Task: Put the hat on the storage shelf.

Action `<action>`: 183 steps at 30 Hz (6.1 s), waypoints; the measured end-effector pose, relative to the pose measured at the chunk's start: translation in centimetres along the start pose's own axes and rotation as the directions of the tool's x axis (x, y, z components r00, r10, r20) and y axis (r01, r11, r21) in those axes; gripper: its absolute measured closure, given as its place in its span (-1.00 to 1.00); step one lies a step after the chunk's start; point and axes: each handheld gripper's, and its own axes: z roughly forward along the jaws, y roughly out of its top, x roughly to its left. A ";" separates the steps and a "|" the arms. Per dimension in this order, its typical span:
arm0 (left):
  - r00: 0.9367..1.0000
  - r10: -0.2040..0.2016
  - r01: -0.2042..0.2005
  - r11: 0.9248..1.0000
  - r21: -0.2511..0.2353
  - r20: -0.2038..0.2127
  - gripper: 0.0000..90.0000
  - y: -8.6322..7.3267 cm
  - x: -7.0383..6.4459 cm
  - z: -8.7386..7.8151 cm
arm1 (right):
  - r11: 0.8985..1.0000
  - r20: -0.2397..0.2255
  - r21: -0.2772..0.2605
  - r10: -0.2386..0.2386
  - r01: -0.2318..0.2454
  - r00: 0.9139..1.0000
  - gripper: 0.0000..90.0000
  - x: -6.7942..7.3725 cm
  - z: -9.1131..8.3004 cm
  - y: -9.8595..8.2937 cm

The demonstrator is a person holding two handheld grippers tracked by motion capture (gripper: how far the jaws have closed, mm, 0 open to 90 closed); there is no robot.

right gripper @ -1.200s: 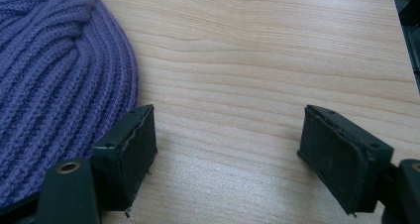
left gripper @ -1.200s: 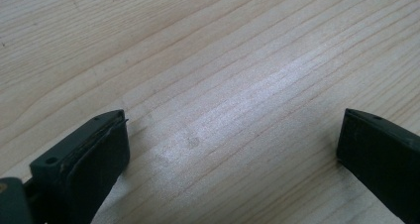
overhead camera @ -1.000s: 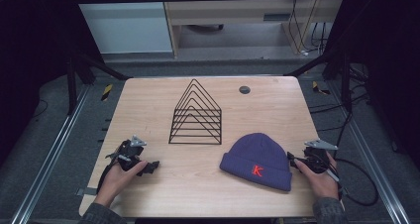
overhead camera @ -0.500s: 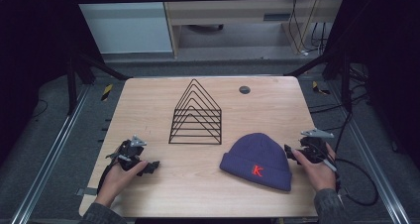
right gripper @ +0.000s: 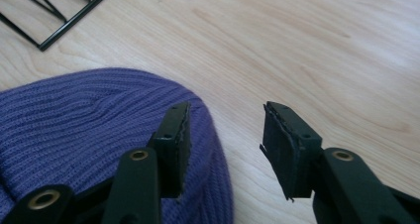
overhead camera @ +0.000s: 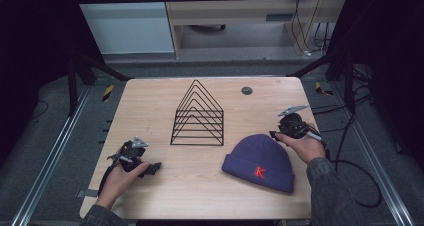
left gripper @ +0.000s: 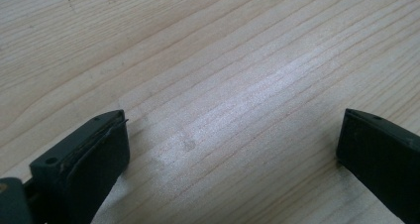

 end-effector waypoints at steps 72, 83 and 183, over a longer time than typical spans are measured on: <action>0.998 0.063 -0.057 0.986 -0.157 0.030 -0.92 2.5 -1.8 -4.1 | 0.925 -0.057 -0.338 -0.206 0.176 0.977 0.82 4.4 -13.3 7.5; 0.986 0.147 -0.120 0.948 -0.293 0.072 -0.91 9.0 -3.0 -10.1 | 0.906 -0.029 -0.378 -0.218 0.191 0.976 0.82 4.5 -15.8 12.8; 0.984 0.173 -0.140 0.910 -0.389 0.051 0.42 18.7 -3.1 -8.8 | 0.857 -0.107 -0.445 -0.338 0.259 0.935 0.79 13.8 -11.9 23.3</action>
